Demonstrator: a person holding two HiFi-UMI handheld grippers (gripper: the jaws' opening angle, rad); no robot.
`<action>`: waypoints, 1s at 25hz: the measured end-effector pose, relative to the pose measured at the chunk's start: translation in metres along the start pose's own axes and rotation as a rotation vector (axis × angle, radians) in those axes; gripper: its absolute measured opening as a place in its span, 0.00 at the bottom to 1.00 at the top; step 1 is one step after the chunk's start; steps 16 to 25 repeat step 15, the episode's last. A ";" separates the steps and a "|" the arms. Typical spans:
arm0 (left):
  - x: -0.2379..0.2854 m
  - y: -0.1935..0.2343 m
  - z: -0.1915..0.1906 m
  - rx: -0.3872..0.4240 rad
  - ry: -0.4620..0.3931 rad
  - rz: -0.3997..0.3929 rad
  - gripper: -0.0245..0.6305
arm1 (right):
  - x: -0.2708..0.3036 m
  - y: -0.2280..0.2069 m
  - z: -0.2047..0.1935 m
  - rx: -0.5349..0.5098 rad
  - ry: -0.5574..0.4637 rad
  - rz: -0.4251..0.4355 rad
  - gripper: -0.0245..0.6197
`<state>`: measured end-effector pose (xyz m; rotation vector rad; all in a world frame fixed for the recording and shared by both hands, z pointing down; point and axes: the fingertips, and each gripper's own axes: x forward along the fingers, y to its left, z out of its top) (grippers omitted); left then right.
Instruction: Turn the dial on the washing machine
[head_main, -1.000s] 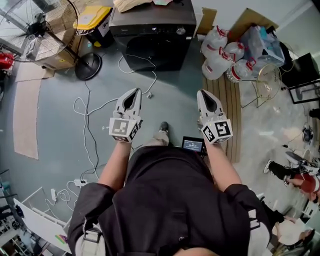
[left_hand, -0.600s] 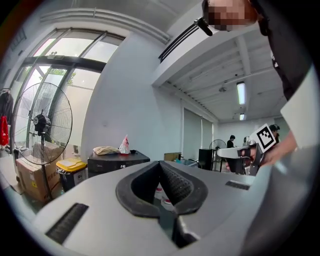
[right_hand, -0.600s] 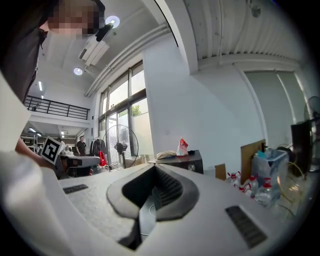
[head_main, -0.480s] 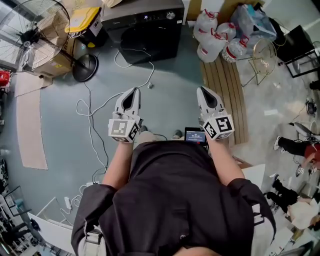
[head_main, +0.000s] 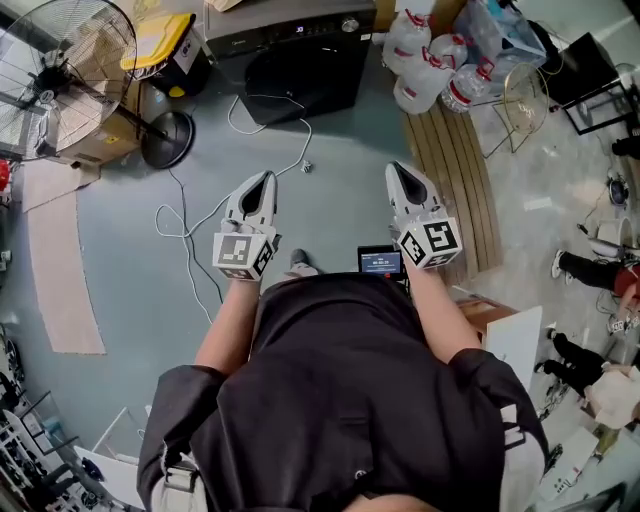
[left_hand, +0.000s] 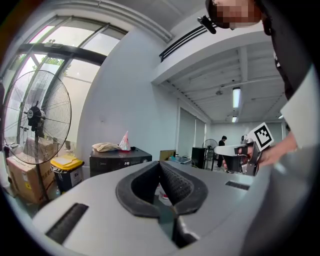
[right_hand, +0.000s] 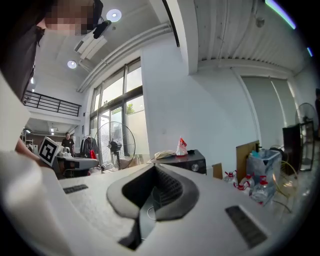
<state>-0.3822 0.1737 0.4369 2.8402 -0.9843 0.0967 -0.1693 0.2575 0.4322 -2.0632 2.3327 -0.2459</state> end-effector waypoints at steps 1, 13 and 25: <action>-0.001 0.005 -0.003 -0.004 0.004 0.004 0.03 | 0.004 0.003 0.001 -0.005 -0.002 0.003 0.04; 0.023 -0.007 -0.017 -0.033 0.031 -0.019 0.03 | -0.009 -0.028 -0.003 0.019 0.005 -0.042 0.04; 0.030 -0.014 -0.019 -0.041 0.032 -0.019 0.03 | -0.012 -0.035 -0.004 0.018 0.010 -0.042 0.04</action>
